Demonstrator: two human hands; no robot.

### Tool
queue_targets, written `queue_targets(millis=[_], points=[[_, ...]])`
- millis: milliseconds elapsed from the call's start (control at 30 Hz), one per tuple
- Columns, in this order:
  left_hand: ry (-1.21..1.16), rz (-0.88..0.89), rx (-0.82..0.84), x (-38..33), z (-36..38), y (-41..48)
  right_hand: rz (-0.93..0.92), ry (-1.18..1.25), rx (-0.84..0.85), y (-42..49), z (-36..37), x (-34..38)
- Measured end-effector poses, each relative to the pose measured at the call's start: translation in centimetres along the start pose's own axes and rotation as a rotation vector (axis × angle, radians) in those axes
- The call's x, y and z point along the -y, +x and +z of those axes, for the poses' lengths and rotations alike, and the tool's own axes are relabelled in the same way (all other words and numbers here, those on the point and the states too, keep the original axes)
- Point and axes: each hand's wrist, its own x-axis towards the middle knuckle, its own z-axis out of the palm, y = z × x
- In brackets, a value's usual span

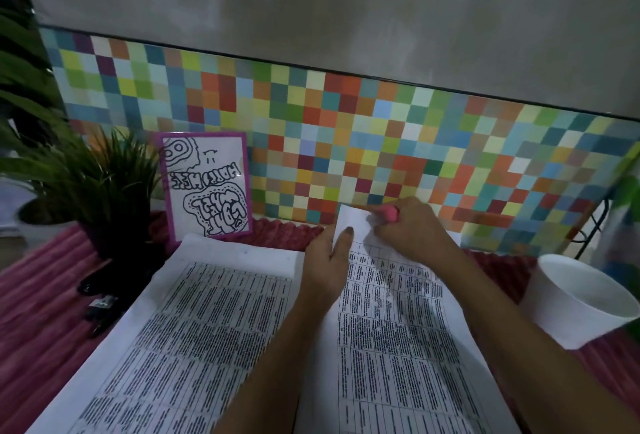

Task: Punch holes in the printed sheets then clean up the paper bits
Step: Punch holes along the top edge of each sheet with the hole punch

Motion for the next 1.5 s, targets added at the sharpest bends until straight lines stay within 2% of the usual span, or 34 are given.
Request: queue_targets(millis=[67,133,200,300,533,767,1000,1500], points=[[-0.014,-0.019,0.015,-0.1,-0.1,-0.1,0.024,0.269,-0.244,0.5,-0.8,0.1],[-0.03,-0.018,0.03,-0.1,0.0,-0.1,0.036,0.749,-0.514,1.1,-2.2,0.6],[-0.043,0.013,0.042,0.0,0.2,-0.2,0.037,1.188,-0.611,1.7,-3.4,1.6],[-0.061,0.02,0.053,0.1,0.5,-0.2,-0.027,1.371,-0.626,2.4,-2.5,2.9],[-0.105,0.065,0.097,-0.8,0.8,-0.3,-0.138,1.397,-0.648,3.1,-0.6,4.3],[-0.106,0.1,0.125,-1.2,0.8,-0.5,-0.185,1.337,-0.493,3.5,-0.8,4.4],[-0.091,0.115,0.125,-1.4,1.0,-0.7,-0.118,1.28,-0.353,4.0,-1.4,5.3],[-0.049,0.113,0.107,-1.1,0.9,-0.3,-0.076,1.277,-0.471,4.7,-0.4,5.5]])
